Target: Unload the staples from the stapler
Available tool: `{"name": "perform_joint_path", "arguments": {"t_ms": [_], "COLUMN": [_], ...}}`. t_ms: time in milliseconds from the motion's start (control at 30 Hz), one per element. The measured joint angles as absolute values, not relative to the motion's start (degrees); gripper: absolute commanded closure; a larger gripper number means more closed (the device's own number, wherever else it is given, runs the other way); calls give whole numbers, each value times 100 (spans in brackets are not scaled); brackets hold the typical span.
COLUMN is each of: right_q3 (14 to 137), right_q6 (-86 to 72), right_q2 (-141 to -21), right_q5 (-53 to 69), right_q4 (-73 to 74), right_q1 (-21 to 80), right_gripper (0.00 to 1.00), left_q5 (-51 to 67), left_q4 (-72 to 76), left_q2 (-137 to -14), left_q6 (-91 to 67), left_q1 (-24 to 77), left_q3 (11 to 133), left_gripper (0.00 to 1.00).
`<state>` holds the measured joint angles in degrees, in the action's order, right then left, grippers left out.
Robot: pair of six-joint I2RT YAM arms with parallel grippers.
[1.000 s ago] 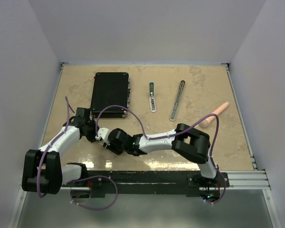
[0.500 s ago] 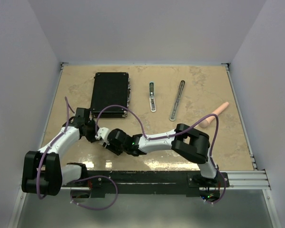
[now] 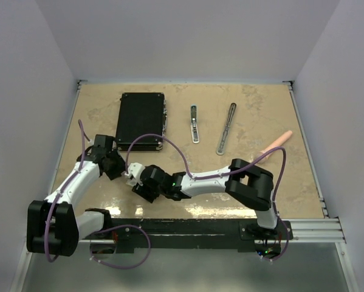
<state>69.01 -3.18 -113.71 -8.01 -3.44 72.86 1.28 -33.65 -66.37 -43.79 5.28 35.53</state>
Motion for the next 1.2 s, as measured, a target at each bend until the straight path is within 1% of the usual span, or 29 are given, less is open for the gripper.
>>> {"name": "perform_joint_path", "arguments": {"t_ms": [167,333,533,767,1000,1200], "right_q3": [6613,6436,6287,6287,6311,6427], "right_q6": [-438,-506,-541,-565,-617,-637], "right_q2": [-10903,-10713,-10737,-10851,-11074,-11214], "right_q5": [-799,-832,-919,-1009,-1125,-1125], "right_q4": [-353,-423,-388,-456,-624,-775], "right_q1": [7286,7258,7181,7157,7157,7157], "right_gripper": [40,42,43,43,43,44], "left_q5": [-67,-21,178,451,467,449], "left_q4": [-3555,-3721,-3782,-3632,-3426,-3347], "left_q2": [-6501,-6368,-6272,-6442,-6801,-6855], "left_q6": [-4383,-4399,-4397,-4394,-4388,-4386], "left_q1": [528,528,528,528,528,526], "left_q3": [3562,3562,3562,3511,3385,3382], "left_gripper": [63,76,85,87,89,90]}}
